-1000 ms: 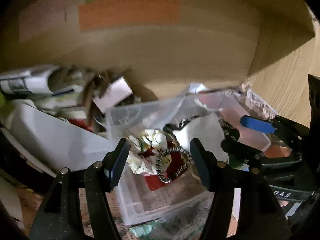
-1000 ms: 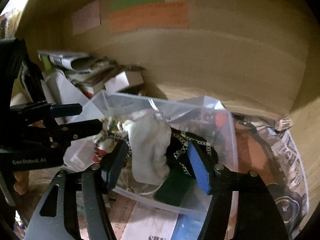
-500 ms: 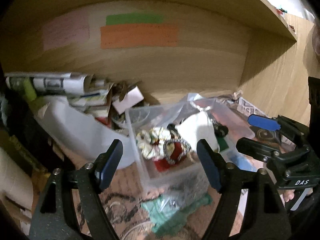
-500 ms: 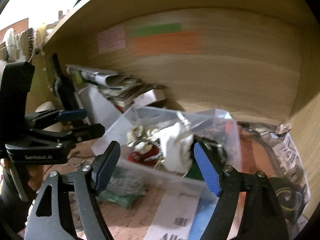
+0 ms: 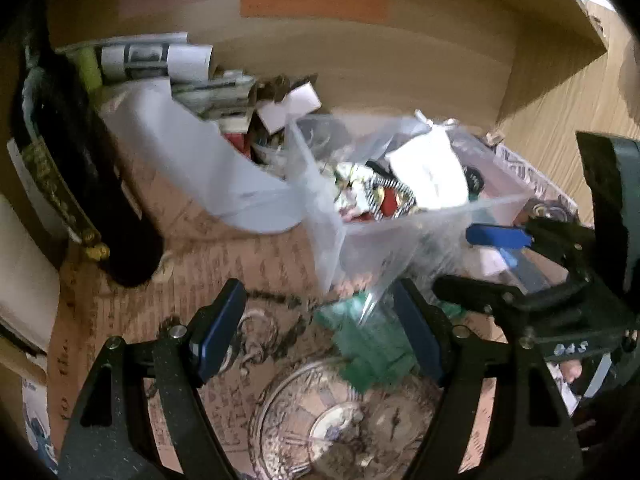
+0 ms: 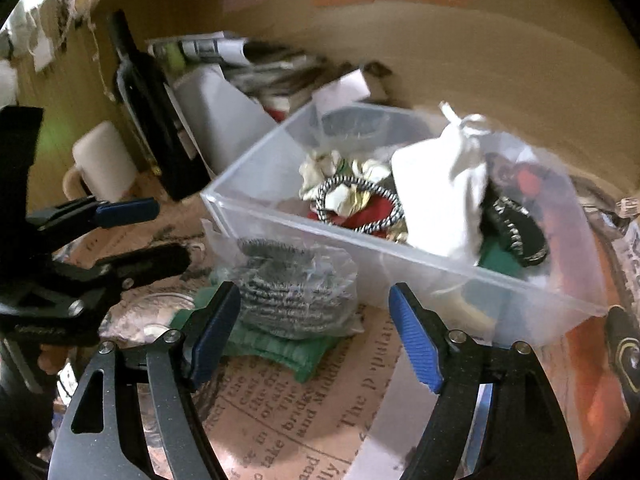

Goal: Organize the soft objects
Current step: 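Grasp the bag of steel wool with the right tool while the left tool grasps the green striped cloth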

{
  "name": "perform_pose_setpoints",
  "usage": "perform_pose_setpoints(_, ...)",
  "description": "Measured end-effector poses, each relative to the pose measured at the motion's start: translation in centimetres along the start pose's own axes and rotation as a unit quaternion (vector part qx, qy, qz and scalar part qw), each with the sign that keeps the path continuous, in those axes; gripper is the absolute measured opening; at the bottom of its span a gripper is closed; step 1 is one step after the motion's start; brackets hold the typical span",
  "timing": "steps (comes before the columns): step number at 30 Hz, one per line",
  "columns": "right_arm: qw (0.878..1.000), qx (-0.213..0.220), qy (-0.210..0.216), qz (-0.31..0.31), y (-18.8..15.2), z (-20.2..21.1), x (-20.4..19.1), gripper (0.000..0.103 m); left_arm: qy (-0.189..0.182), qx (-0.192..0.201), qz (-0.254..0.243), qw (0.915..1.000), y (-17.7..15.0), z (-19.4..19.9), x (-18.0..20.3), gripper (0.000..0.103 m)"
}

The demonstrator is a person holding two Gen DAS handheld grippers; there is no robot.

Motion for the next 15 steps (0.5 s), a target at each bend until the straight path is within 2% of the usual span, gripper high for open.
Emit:
perform_pose_setpoints(3,1.0,-0.014,0.007,-0.006,-0.2,-1.0,0.0,0.074,-0.003,-0.012,0.006,0.9999,-0.8,-0.6,-0.1,0.076)
perform_pose_setpoints(5,1.0,-0.019,0.015,-0.01,-0.3,-1.2,0.0,0.07,-0.009,-0.019,0.005,0.9998,-1.3,-1.0,0.0,0.076)
perform_pose_setpoints(7,0.999,-0.021,0.024,-0.008,-0.4,-1.4,-0.2,0.054,-0.014,-0.024,0.002,0.9996,-1.6,-1.2,0.3,0.076)
perform_pose_setpoints(13,1.0,-0.01,0.019,0.004,-0.6,-0.7,-0.8,0.031,-0.028,-0.042,-0.003,0.9987,-2.0,-2.2,1.5,0.076)
perform_pose_setpoints(15,1.0,-0.002,0.021,0.0,-0.6,0.0,-0.6,0.026,-0.03,-0.046,-0.004,0.9985,-2.1,-2.5,1.8,0.076)
Point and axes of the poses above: each gripper's, at about its wrist camera, not at the fingertips, and z roughly against the way its jaws point, x to its right, y to its top, the point moved 5 cm from there along -z, roughly the way its jaws point, and after that the axes turned 6 degrees about -y, right-handed, at the moved point
